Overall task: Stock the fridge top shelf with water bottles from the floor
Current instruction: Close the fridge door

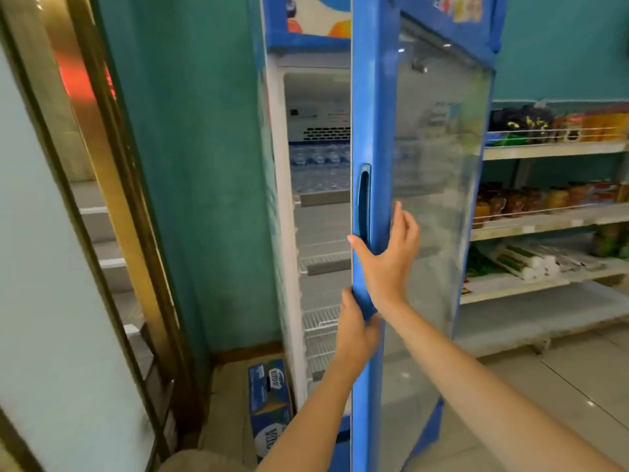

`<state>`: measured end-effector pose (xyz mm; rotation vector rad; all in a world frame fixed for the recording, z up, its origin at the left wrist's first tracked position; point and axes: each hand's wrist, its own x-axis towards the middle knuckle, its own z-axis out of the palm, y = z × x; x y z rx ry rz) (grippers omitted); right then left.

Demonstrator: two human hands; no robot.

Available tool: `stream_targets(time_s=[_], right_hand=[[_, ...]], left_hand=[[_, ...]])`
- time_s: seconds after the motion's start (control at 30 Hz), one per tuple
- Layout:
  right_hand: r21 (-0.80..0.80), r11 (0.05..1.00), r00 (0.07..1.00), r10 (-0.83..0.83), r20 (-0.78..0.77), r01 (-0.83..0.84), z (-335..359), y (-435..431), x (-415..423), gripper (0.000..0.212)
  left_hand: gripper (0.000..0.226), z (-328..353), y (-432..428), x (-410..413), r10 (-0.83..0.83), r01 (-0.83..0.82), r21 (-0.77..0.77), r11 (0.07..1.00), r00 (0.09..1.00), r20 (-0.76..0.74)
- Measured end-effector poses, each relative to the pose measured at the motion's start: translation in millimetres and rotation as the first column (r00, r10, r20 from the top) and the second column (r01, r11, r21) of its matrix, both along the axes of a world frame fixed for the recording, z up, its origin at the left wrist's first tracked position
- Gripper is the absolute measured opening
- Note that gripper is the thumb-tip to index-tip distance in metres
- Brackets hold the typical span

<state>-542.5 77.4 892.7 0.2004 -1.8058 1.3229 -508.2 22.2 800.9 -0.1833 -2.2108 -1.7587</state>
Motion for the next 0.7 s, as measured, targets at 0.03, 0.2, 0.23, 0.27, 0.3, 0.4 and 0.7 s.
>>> stream_targets(time_s=[0.03,0.2,0.23,0.27,0.3,0.4,0.7], right_hand=[[-0.047,0.999,1.0,0.012,0.024,-0.011,-3,-18,-9,0.092],[-0.123,0.99,0.996,-0.061,0.065,0.068,-10,-96,-57,0.094],[-0.134,0.987,0.994,-0.077,0.075,0.086,-9,-106,-66,0.094],[-0.142,0.985,0.993,-0.089,0.078,0.1,-9,-116,-75,0.095],[-0.141,0.984,0.993,-0.096,0.071,0.105,-10,-123,-84,0.095],[-0.118,0.989,0.995,-0.083,0.054,0.089,-15,-141,-109,0.094],[-0.12,0.988,0.995,-0.09,0.044,0.095,-20,-171,-167,0.088]], left_hand=[[0.029,0,-13,-10,-0.015,0.015,0.012,1.0,1.0,-0.007],[0.037,-4,-74,-55,-0.056,0.056,-0.002,0.998,0.991,-0.12],[0.039,-5,-85,-65,-0.031,0.026,-0.037,0.999,0.987,-0.157],[0.042,-5,-97,-74,-0.003,-0.016,-0.096,0.995,0.982,-0.189],[0.045,-5,-106,-85,0.018,-0.041,-0.111,0.993,0.98,-0.197],[0.029,-6,-124,-118,0.037,-0.053,-0.075,0.996,0.981,-0.191],[0.015,-12,-145,-183,0.358,-0.349,0.193,0.917,0.933,-0.013]])
